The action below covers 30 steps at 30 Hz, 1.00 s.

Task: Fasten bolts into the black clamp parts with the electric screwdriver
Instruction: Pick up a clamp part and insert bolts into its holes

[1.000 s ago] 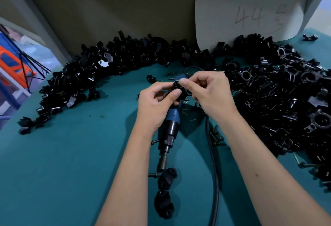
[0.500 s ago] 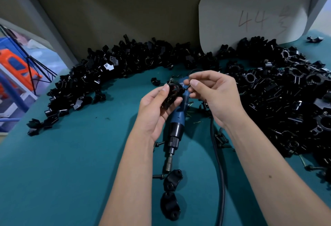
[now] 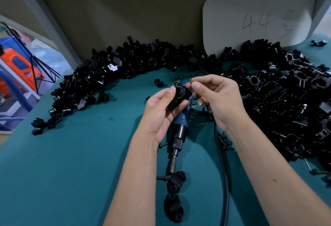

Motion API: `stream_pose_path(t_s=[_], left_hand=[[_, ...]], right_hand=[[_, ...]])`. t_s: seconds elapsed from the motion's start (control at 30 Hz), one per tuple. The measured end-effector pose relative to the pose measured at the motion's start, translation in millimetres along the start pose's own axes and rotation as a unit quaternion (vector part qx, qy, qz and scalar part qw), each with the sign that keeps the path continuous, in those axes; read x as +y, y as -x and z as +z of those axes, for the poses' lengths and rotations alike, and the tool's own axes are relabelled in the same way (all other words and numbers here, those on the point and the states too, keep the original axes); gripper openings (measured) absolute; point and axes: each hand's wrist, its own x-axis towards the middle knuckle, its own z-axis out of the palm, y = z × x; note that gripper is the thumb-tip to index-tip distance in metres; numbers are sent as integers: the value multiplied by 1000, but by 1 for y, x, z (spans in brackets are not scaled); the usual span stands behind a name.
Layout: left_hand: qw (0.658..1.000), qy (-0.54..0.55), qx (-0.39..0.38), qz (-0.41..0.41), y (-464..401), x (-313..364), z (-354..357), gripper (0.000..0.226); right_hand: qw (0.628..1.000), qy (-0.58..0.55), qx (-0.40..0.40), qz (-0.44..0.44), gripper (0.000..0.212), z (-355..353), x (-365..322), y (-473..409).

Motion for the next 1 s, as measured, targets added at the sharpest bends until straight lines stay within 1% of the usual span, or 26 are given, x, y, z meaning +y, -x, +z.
stream_pose_path(t_s=[0.23, 0.43, 0.53, 0.7, 0.83, 0.9, 1.0], left_hand=[[999, 39, -18, -11, 1, 0, 2, 36], [998, 58, -26, -9, 0, -1, 0, 40], [997, 66, -27, -13, 1, 0, -1, 36], [997, 73, -31, -10, 1, 0, 0, 36], [996, 76, -33, -10, 1, 1, 0, 26], [997, 70, -42, -9, 2, 1, 0, 20], [997, 57, -60, -8, 3, 1, 1, 13]], right_hand=[[999, -19, 29, 4, 10, 9, 2, 1], [1000, -25, 1, 3, 14, 13, 0, 3], [1000, -19, -7, 21, 12, 10, -2, 3], [998, -30, -16, 47, 13, 10, -3, 4], [998, -32, -21, 59, 13, 11, -6, 4], [997, -38, -5, 63, 10, 13, -7, 4], [997, -30, 33, 65, 19, 15, -6, 4]])
